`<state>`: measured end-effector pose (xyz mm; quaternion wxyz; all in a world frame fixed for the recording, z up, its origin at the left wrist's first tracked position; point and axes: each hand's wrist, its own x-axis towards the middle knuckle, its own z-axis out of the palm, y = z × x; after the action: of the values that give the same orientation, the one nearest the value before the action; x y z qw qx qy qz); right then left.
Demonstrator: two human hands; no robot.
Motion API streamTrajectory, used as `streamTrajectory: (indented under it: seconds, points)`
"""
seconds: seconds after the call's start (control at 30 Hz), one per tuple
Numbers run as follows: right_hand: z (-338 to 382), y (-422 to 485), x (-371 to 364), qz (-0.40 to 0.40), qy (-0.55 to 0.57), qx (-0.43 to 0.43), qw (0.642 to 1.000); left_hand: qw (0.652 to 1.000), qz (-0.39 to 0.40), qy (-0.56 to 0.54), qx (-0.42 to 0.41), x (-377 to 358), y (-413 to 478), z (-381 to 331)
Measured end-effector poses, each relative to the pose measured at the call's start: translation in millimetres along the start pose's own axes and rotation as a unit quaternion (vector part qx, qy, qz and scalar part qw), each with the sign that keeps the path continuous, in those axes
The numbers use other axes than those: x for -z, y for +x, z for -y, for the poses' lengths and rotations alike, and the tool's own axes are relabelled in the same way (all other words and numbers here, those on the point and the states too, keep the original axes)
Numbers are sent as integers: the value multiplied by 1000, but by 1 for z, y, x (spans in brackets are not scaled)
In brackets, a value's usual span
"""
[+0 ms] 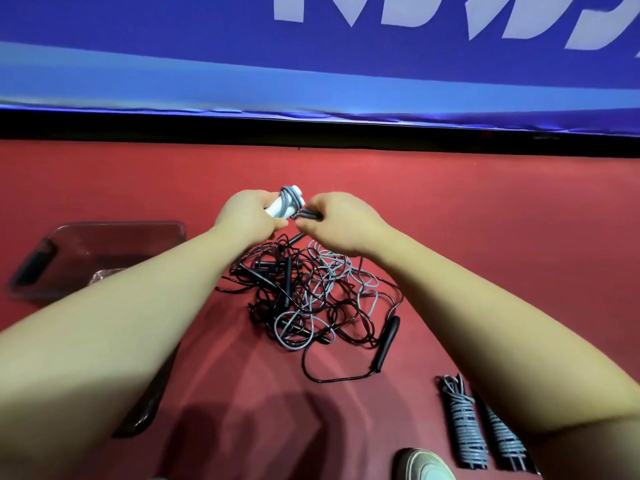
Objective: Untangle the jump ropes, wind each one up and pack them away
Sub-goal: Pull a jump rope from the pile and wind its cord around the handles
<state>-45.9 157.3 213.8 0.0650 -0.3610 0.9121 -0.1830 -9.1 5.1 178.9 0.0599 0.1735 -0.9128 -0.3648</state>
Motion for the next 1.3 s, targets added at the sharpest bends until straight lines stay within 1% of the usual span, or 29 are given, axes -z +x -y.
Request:
streamTrajectory:
  seconds: [0.07,0.13,0.23,0.3,0.37,0.53,0.63,0.7,0.77,0.83,0.9,0.97,1.03,1.1,1.2,1.3]
  points:
    - [-1,1,9,-34,-41,-1,999,997,24,61,-29,-3,-6,-7]
    - [-8,4,16,-46,-79,-7,996,990,60,112,-54,-6,-11,-14]
    - [-21,4,20,-9,-121,23,992,969,132,191,-87,-9,-18,-22]
    - [-29,2,23,35,-112,54,992,951,183,219,-115,-13,-23,-25]
    - [-36,-1,28,69,-85,66,992,944,226,203,-131,-17,-28,-25]
    - [-55,-4,28,128,35,58,989,931,295,140,-165,-14,-31,-26]
    - [-64,-7,25,185,67,61,979,912,361,77,-179,-13,-37,-29]
    - [-70,-12,20,223,128,52,965,903,385,44,-185,-13,-41,-31]
    - [-78,-16,9,231,222,32,947,897,398,27,-191,-11,-45,-33]
    - [-85,-22,1,200,283,20,938,892,405,15,-200,-9,-50,-42]
    - [-83,-25,-10,147,298,20,943,898,390,5,-203,-5,-53,-48]
    - [-79,-28,-20,81,348,15,934,909,368,-25,-194,2,-54,-54]
    - [-73,-30,-25,20,403,-10,915,914,357,-107,-163,11,-54,-56]
    - [-65,-29,-32,-11,463,-40,885,918,327,-195,-111,15,-53,-54]
    - [-51,-24,-47,13,528,-104,843,915,293,-274,-53,16,-51,-47]
    - [-42,-22,-57,65,570,-130,809,904,312,-288,-51,14,-51,-38]
